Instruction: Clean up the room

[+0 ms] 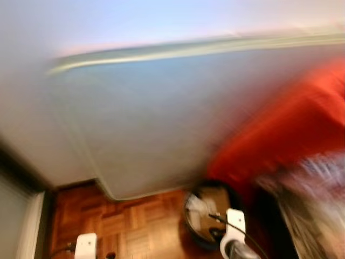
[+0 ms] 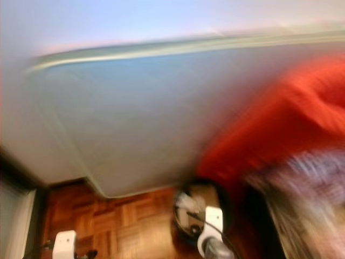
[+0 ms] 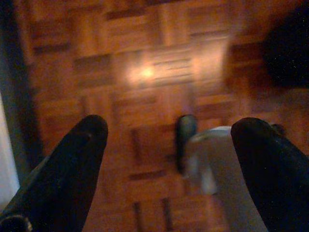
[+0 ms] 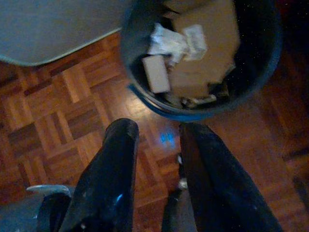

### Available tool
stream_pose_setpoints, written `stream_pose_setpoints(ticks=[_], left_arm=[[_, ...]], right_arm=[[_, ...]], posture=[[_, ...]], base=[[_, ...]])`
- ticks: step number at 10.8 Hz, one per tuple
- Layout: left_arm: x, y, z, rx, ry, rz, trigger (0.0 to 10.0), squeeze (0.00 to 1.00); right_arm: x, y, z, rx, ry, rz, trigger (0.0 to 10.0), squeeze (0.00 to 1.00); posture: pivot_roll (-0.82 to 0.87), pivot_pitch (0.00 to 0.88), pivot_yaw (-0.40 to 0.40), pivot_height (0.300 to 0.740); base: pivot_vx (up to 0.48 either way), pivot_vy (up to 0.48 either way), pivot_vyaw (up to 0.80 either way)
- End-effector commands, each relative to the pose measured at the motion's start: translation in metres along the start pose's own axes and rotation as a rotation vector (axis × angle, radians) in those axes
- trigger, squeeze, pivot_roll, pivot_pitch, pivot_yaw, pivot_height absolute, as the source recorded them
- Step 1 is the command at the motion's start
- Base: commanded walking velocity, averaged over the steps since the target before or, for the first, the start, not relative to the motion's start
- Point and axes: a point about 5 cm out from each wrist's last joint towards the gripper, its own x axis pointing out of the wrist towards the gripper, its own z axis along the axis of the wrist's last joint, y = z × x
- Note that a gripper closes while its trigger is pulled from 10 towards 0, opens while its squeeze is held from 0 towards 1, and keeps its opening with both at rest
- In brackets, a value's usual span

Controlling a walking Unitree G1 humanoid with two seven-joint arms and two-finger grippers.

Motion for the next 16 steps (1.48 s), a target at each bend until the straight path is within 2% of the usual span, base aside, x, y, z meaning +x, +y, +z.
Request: stream_pose_setpoints(ticks=[1, 6, 8, 14, 15, 16], left_arm=[[-0.001, -0.003, -0.010, 0.005, 0.034, -0.001, 10.0, 0.00], [0.001, -0.016, -0.006, 0.036, 0.034, -0.013, 10.0, 0.00], [0.002, -0.017, -0.002, 0.055, 0.033, -0.015, 10.0, 0.00], [0.003, -0.016, -0.001, 0.058, 0.038, -0.002, 10.0, 0.00], [0.003, -0.016, -0.001, 0.062, 0.038, -0.002, 10.0, 0.00], [0.003, -0.016, 0.000, 0.071, 0.036, -0.003, 10.0, 0.00]], right_arm=[[0.000, -0.001, -0.001, -0.005, 0.009, -0.005, 10.0, 0.00], [0.000, 0.000, -0.003, -0.006, 0.011, -0.006, 10.0, 0.00], [0.000, 0.001, -0.003, 0.002, 0.010, -0.005, 10.0, 0.00], [0.000, 0.004, -0.004, 0.017, 0.008, -0.015, 10.0, 0.00], [0.000, 0.003, -0.005, 0.026, 0.000, -0.031, 10.0, 0.00], [0.000, 0.001, -0.002, -0.031, -0.019, -0.073, 10.0, 0.00]], posture=[[0.20, 0.098, -0.039, 0.740], [0.21, 0.075, -0.025, 0.740], [0.21, 0.078, -0.019, 0.740], [0.20, 0.096, -0.001, 0.740], [0.20, 0.093, 0.003, 0.740], [0.20, 0.091, 0.005, 0.740]], base=[[0.000, 0.000, -0.68], [0.000, 0.000, -0.68], [0.000, -0.480, -0.68], [0.000, 0.000, -0.68], [0.000, 0.000, 0.00], [0.000, 0.000, 0.00]])
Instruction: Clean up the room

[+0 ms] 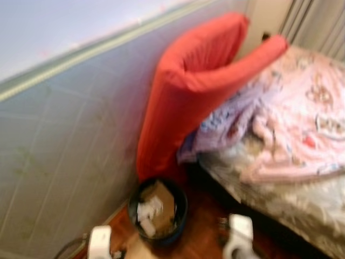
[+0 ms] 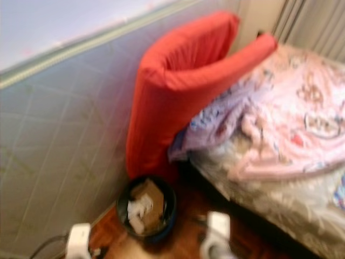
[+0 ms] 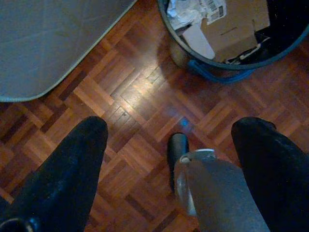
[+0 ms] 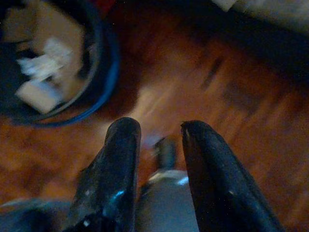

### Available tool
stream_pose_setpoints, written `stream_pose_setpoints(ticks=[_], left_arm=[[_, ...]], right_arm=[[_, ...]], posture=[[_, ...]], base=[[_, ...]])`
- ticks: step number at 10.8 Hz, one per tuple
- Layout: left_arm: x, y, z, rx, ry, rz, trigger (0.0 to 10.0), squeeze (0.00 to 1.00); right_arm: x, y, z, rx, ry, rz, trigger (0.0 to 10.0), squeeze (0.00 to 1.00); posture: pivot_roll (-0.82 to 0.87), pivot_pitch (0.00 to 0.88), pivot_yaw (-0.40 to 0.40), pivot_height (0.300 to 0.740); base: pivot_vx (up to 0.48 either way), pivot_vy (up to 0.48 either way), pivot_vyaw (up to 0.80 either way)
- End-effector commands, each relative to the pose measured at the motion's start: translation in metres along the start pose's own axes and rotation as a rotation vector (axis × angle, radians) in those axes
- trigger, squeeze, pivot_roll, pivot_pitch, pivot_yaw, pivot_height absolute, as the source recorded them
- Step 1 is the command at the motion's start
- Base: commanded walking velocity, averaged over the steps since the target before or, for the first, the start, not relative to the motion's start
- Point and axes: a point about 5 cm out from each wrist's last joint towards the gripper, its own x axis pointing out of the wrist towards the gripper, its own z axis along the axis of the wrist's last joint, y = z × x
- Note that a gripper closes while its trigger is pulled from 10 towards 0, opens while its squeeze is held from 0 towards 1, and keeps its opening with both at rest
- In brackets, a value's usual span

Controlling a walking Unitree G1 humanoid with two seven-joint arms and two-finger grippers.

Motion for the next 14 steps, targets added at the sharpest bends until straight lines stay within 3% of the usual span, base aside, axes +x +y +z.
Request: stream_pose_setpoints(ticks=[1, 3, 4, 5, 6, 7, 8, 10, 12, 13, 14], left_arm=[[-0.003, 0.007, -0.010, 0.012, 0.030, 0.018, 10.0, 0.00], [-0.003, 0.010, -0.011, 0.019, 0.026, 0.026, 10.0, 0.00], [-0.004, 0.011, -0.012, 0.014, 0.022, 0.037, 10.0, 0.00], [-0.004, 0.022, -0.006, 0.003, 0.003, 0.054, 10.0, 0.00], [-0.005, 0.032, -0.003, -0.013, -0.009, 0.073, 10.0, 0.00], [-0.006, 0.032, -0.006, -0.007, -0.004, 0.075, 10.0, 0.00], [-0.006, 0.032, -0.006, -0.016, -0.009, 0.080, 10.0, 0.00], [-0.006, 0.031, -0.007, -0.044, -0.021, 0.092, 10.0, 0.00], [-0.006, 0.029, -0.006, -0.066, -0.033, 0.102, 10.0, 0.00], [-0.006, 0.028, -0.004, -0.075, -0.050, 0.105, 10.0, 0.00], [-0.006, 0.028, -0.003, -0.071, -0.053, 0.106, 10.0, 0.00]], right_arm=[[0.000, 0.007, 0.004, -0.028, -0.048, -0.004, 10.0, 0.00], [-0.002, 0.006, 0.009, -0.035, -0.138, -0.023, 10.0, 0.00], [-0.003, 0.005, 0.012, -0.097, -0.190, -0.049, 10.0, 0.00], [-0.004, -0.010, 0.034, -0.095, -0.303, -0.105, 10.0, 0.00], [-0.014, -0.043, 0.107, -0.021, -0.570, -0.176, 10.0, 0.00], [-0.018, -0.043, 0.124, -0.056, -0.644, -0.171, 10.0, 0.00], [-0.021, -0.044, 0.133, -0.020, -0.696, -0.166, 10.0, 0.00], [-0.025, -0.043, 0.138, -0.093, -0.749, -0.138, 10.0, 0.00], [-0.023, -0.044, 0.122, -0.150, -0.708, -0.145, 10.0, 0.00], [-0.022, -0.054, 0.099, -0.202, -0.639, -0.184, 10.0, 0.00], [-0.024, -0.076, 0.080, -0.170, -0.582, -0.264, 10.0, 0.00]], posture=[[0.20, 0.084, 0.007, 0.740], [0.19, 0.064, 0.008, 0.740], [0.19, 0.056, -0.001, 0.740], [0.19, 0.044, -0.018, 0.740], [0.18, 0.032, -0.027, 0.740], [0.18, 0.029, -0.037, 0.740], [0.18, 0.021, -0.060, 0.740], [0.19, 0.000, -0.104, 0.740], [0.18, 0.013, -0.139, 0.740], [0.17, 0.019, -0.151, 0.740], [0.17, 0.033, -0.160, 0.740]], base=[[0.000, 0.000, 0.00], [0.000, 0.000, 0.00], [0.000, 0.000, 0.00], [0.000, 0.000, 0.00], [0.000, 0.000, 0.00], [0.000, 0.000, 0.00], [0.000, 0.000, 0.00], [0.000, 0.000, 0.00], [0.000, 0.000, 0.00], [0.000, 0.000, 0.00], [0.000, 0.000, 0.00]])
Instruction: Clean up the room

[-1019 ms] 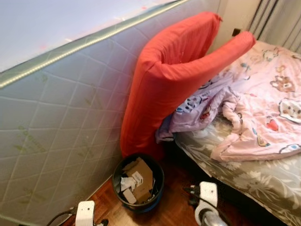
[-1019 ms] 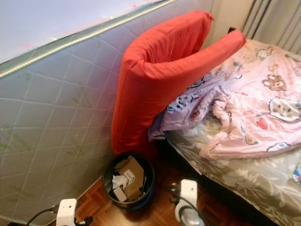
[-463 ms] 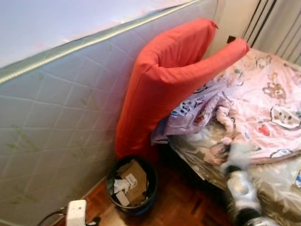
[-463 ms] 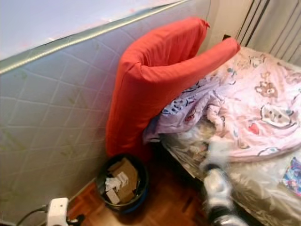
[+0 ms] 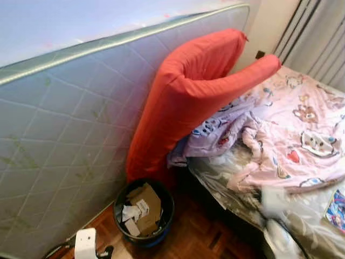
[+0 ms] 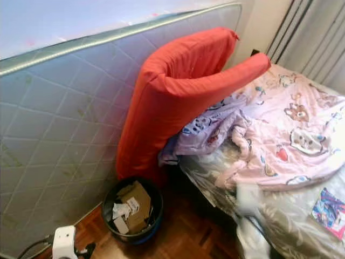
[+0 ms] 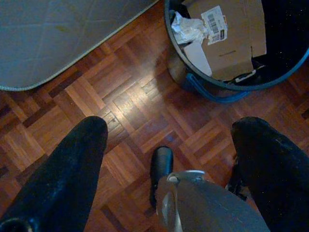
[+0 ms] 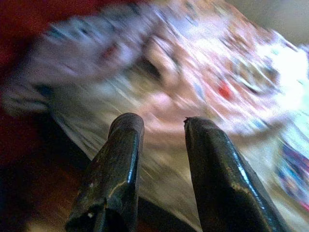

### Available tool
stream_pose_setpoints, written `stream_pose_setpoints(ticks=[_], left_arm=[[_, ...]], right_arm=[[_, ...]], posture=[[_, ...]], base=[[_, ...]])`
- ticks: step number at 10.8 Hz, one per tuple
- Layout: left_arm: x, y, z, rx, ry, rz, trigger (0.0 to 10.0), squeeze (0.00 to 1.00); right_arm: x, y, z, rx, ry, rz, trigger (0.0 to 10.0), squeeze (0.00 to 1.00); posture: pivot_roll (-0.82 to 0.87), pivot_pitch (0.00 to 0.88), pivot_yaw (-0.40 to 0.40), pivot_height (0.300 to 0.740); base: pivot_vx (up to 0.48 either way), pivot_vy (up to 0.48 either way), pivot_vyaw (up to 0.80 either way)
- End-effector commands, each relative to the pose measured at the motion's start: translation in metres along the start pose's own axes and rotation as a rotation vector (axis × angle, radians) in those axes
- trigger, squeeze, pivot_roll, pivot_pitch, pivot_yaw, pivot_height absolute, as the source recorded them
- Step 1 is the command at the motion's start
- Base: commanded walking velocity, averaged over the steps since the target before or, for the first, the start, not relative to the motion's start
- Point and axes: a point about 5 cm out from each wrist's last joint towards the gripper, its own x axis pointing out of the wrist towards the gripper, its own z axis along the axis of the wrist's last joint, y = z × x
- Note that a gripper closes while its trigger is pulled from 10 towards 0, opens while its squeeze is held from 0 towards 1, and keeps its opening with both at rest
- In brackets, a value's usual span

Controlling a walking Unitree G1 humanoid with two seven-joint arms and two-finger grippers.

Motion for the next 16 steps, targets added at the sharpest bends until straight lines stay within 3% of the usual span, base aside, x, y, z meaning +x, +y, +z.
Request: stream_pose_setpoints(ticks=[1, 3, 4, 5, 6, 8, 10, 11, 12, 14, 15, 16], left_arm=[[-0.001, 0.000, -0.003, -0.003, 0.003, 0.006, 10.0, 0.00], [-0.002, 0.007, -0.003, 0.017, -0.003, 0.014, 10.0, 0.00], [-0.001, 0.009, 0.001, 0.024, -0.019, 0.010, 10.0, 0.00], [0.000, 0.015, 0.012, 0.046, -0.052, 0.005, 10.0, 0.00], [0.001, 0.018, 0.019, 0.081, -0.068, -0.001, 10.0, 0.00], [0.003, 0.016, 0.026, 0.101, -0.083, -0.007, 10.0, 0.00], [0.002, 0.019, 0.023, 0.107, -0.076, 0.000, 10.0, 0.00], [0.001, 0.019, 0.021, 0.101, -0.074, 0.006, 10.0, 0.00], [0.001, 0.019, 0.020, 0.098, -0.078, 0.005, 10.0, 0.00], [0.000, 0.021, 0.020, 0.091, -0.088, 0.011, 10.0, 0.00], [0.000, 0.022, 0.020, 0.082, -0.091, 0.020, 10.0, 0.00], [0.000, 0.022, 0.020, 0.081, -0.090, 0.021, 10.0, 0.00]], right_arm=[[-0.004, -0.017, -0.009, 0.036, 0.044, -0.057, 10.0, 0.00], [-0.028, -0.035, -0.049, 0.042, 0.220, -0.016, 10.0, 0.00], [-0.034, -0.040, -0.059, 0.077, 0.286, -0.073, 10.0, 0.00], [-0.035, -0.039, -0.060, 0.175, 0.292, -0.154, 10.0, 0.00], [-0.026, -0.034, -0.048, 0.244, 0.225, -0.175, 10.0, 0.00], [-0.008, -0.016, -0.021, 0.192, 0.117, -0.061, 10.0, 0.00], [0.009, 0.007, 0.032, 0.129, -0.161, -0.006, 10.0, 0.00], [0.009, 0.008, 0.045, 0.186, -0.235, -0.012, 10.0, 0.00], [-0.001, 0.008, 0.046, 0.178, -0.264, -0.001, 10.0, 0.00], [-0.028, 0.004, 0.013, 0.113, -0.153, 0.024, 10.0, 0.00], [-0.036, -0.009, -0.026, 0.064, 0.021, 0.000, 10.0, 0.00], [-0.034, -0.010, -0.032, 0.044, 0.058, 0.016, 10.0, 0.00]], posture=[[0.17, 0.038, -0.162, 0.740], [0.17, 0.053, -0.145, 0.740], [0.18, 0.059, -0.098, 0.740], [0.17, 0.054, -0.042, 0.740], [0.15, 0.058, -0.021, 0.740], [0.14, 0.071, 0.000, 0.740], [0.14, 0.095, -0.006, 0.740], [0.16, 0.110, -0.016, 0.740], [0.17, 0.135, -0.021, 0.740], [0.17, 0.164, -0.037, 0.740], [0.18, 0.167, -0.037, 0.740], [0.18, 0.165, -0.029, 0.740]], base=[[0.000, 0.000, 0.00], [0.000, 0.000, 0.00], [0.000, 0.000, 0.00], [0.000, 0.000, 0.00], [0.000, 0.000, 0.00], [0.000, 0.000, 0.00], [0.000, 0.000, 0.00], [0.000, 0.000, 0.00], [0.000, 0.000, 0.00], [0.000, 0.000, 0.00], [0.000, 0.000, 0.00], [0.000, 0.000, 0.00]])
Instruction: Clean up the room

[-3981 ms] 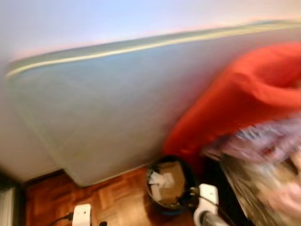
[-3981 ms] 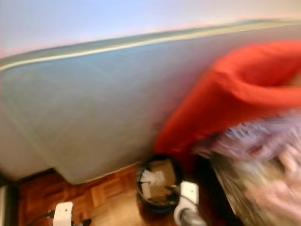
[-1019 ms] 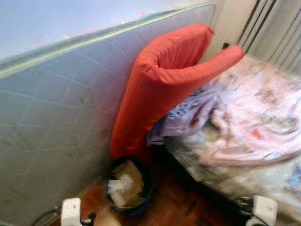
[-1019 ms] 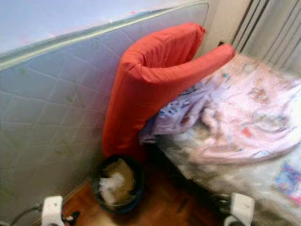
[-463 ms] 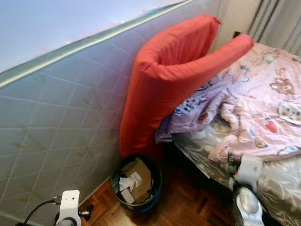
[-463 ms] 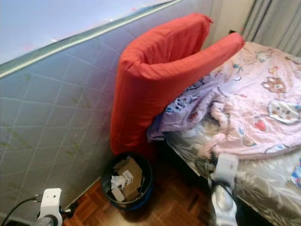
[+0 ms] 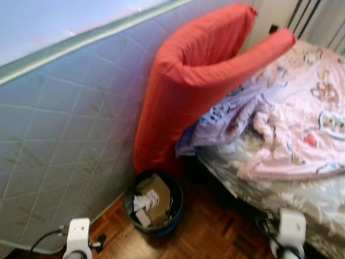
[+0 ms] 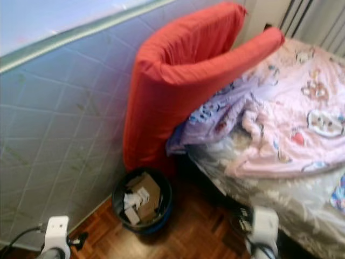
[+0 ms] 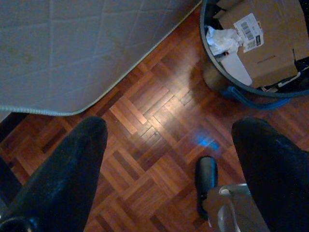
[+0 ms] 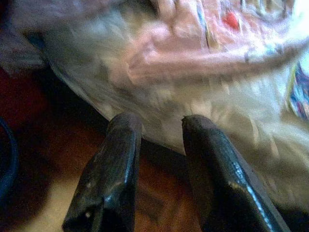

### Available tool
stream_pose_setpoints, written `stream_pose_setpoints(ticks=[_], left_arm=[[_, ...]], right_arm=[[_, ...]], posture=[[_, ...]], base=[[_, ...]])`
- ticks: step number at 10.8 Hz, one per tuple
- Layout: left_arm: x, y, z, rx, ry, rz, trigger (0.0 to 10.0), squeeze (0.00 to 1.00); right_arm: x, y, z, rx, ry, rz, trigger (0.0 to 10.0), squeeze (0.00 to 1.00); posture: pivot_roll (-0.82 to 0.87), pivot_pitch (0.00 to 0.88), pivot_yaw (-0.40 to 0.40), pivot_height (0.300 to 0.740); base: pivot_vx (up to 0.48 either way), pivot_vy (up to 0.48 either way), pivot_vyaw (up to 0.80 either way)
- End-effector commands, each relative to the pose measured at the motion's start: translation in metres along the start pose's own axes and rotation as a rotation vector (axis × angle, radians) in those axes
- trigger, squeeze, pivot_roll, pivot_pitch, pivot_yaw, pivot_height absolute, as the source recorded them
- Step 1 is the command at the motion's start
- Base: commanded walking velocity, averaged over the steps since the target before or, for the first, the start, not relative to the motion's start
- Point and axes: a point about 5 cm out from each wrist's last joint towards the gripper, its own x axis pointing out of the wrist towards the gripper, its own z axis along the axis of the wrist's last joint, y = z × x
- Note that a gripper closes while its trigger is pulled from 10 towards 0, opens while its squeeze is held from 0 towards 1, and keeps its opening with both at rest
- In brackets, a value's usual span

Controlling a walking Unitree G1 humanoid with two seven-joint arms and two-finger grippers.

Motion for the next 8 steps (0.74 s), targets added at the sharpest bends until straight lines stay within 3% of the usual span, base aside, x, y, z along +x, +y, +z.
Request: stream_pose_setpoints(ticks=[1, 2, 3, 4, 6, 8], left_arm=[[-0.002, 0.003, -0.006, -0.014, 0.021, 0.011, 10.0, 0.00], [-0.001, 0.001, -0.004, -0.011, 0.023, 0.000, 10.0, 0.00], [0.001, 0.000, 0.000, -0.022, 0.020, 0.004, 10.0, 0.00], [0.002, -0.003, 0.001, -0.023, 0.024, -0.003, 10.0, 0.00], [0.002, -0.007, 0.000, -0.032, 0.039, -0.008, 10.0, 0.00], [0.003, -0.016, 0.000, -0.076, 0.044, -0.006, 10.0, 0.00]], right_arm=[[0.002, 0.003, -0.003, -0.013, 0.039, 0.027, 10.0, 0.00], [0.001, 0.001, -0.021, -0.155, 0.187, 0.088, 10.0, 0.00], [0.005, -0.006, -0.028, -0.078, 0.310, 0.025, 10.0, 0.00], [-0.002, 0.000, -0.045, 0.133, 0.478, -0.009, 10.0, 0.00], [-0.010, 0.020, -0.055, 0.036, 0.540, 0.136, 10.0, 0.00], [-0.008, 0.026, -0.053, 0.133, 0.541, 0.107, 10.0, 0.00]], posture=[[0.18, 0.165, -0.018, 0.740], [0.19, 0.158, -0.013, 0.740], [0.19, 0.150, 0.003, 0.740], [0.17, 0.136, 0.021, 0.740], [0.18, 0.119, 0.009, 0.740], [0.19, 0.095, -0.023, 0.740]], base=[[0.000, 0.000, 0.00], [0.000, 0.000, 0.00], [0.000, 0.000, 0.00], [0.000, 0.000, 0.00], [0.000, 0.000, 0.00], [0.000, 0.000, 0.00]])
